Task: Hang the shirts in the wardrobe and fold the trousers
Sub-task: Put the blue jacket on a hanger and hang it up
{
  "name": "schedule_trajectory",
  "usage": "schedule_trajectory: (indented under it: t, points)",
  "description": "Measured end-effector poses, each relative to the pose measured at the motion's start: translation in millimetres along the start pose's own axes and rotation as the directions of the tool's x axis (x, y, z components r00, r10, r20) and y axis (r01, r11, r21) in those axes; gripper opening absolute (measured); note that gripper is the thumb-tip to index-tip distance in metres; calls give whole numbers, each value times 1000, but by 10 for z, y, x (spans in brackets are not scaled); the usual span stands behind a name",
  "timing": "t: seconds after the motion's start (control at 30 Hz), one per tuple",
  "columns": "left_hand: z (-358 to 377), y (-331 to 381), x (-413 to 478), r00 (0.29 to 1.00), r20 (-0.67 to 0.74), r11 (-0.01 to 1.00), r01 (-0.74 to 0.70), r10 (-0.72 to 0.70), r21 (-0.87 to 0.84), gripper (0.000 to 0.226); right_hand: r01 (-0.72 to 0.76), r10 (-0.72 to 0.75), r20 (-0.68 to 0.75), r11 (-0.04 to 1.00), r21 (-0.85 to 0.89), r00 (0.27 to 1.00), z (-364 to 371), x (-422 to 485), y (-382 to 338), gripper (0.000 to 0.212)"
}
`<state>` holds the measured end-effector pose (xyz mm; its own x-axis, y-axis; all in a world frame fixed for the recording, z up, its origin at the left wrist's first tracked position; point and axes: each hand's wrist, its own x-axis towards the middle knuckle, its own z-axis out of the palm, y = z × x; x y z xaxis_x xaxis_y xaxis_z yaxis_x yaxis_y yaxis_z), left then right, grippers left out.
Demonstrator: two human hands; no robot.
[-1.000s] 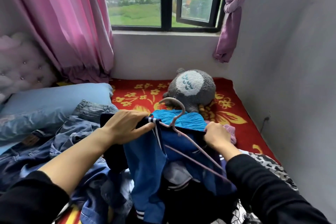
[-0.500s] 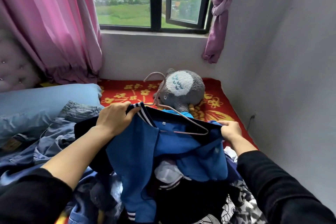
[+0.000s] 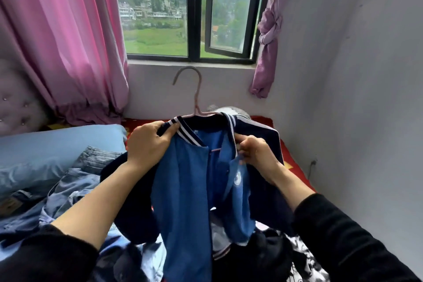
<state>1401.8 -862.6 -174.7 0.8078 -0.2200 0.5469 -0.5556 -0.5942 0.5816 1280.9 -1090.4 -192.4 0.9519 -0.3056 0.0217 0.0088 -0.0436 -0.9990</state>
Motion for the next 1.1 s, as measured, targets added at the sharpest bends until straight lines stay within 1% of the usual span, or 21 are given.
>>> schedule_trajectory:
  t: [0.03, 0.07, 0.1, 0.13, 0.17, 0.2, 0.23, 0.27, 0.3, 0.33, 0.4, 0.47, 0.5, 0.57, 0.67, 0.73, 0.8, 0.87, 0.9, 1.0, 1.1]
  points:
    - [-112, 35, 53, 999, -25, 999, -30, 30, -23, 48, 94, -105, -99, 990, -105, 990, 7, 2, -82, 46]
    - [-225, 67, 108, 997, -46, 997, -59, 57, -44, 53, 217, -294, -213, 921, -322, 932, 23, 5, -167, 43]
    - [-345, 108, 160, 995, -68, 994, -84, 79, -69, 56, 270, -501, -287, 771, -577, 817, 43, 11, -276, 39]
    - [-465, 141, 212, 992, -85, 990, -103, 95, -96, 58, 243, -657, -295, 599, -763, 694, 72, 5, -408, 39]
    - [-592, 194, 253, 988, -100, 985, -126, 115, -117, 58, 179, -726, -279, 484, -856, 628, 90, 44, -520, 43]
    - [-713, 241, 289, 985, -110, 981, -144, 130, -129, 58, 139, -736, -244, 417, -898, 631, 100, 64, -669, 45]
    - [-826, 289, 318, 982, -117, 978, -162, 147, -132, 57, 145, -708, -205, 400, -905, 676, 111, 98, -807, 40]
    - [-939, 345, 335, 980, -121, 977, -173, 158, -125, 56, 184, -681, -163, 406, -895, 714, 137, 117, -951, 29]
    - [-1041, 393, 346, 978, -123, 978, -179, 166, -107, 55, 249, -677, -126, 428, -869, 725, 176, 130, -1082, 16]
    - [-1143, 443, 340, 977, -130, 980, -183, 171, -84, 54, 303, -678, -97, 445, -843, 728, 231, 129, -1200, 7]
    - [-1335, 518, 302, 971, -156, 980, -192, 181, -57, 48, 374, -725, -56, 419, -827, 687, 390, 98, -1403, 20]
    - [-1523, 587, 215, 964, -183, 977, -206, 192, -61, 37, 442, -768, -18, 388, -809, 640, 557, 46, -1581, 23]
    - [-1613, 615, 175, 960, -191, 973, -220, 203, -70, 36, 465, -781, -9, 380, -799, 624, 627, 16, -1665, 25]
    - [-1811, 648, 92, 948, -204, 962, -263, 243, -79, 38, 500, -795, 6, 375, -780, 606, 719, -29, -1826, 29]
    - [-2172, 668, -113, 924, -238, 953, -304, 300, 23, 38, 536, -825, 15, 353, -767, 564, 783, -144, -2069, 29]
    - [-2417, 650, -328, 924, -286, 967, -245, 254, 67, 34, 564, -832, 4, 372, -738, 554, 817, -248, -2204, 29]
    - [-2594, 666, -565, 933, -325, 986, -131, 158, 104, 27, 595, -835, 2, 390, -703, 550, 878, -367, -2285, 31]
    - [-2714, 697, -827, 925, -374, 992, -23, 69, 125, 22, 634, -831, 42, 390, -668, 555, 1022, -565, -2295, 34]
    - [-2769, 721, -959, 914, -405, 995, 19, 24, 100, 19, 654, -825, 65, 395, -645, 562, 1118, -673, -2282, 35]
    - [-2938, 766, -1336, 860, -504, 996, 83, -87, -31, 13, 708, -804, 135, 413, -573, 578, 1384, -995, -2184, 30]
    - [-3177, 776, -1725, 760, -633, 988, 92, -149, -122, 11, 779, -765, 299, 389, -492, 571, 1612, -1345, -2151, 31]
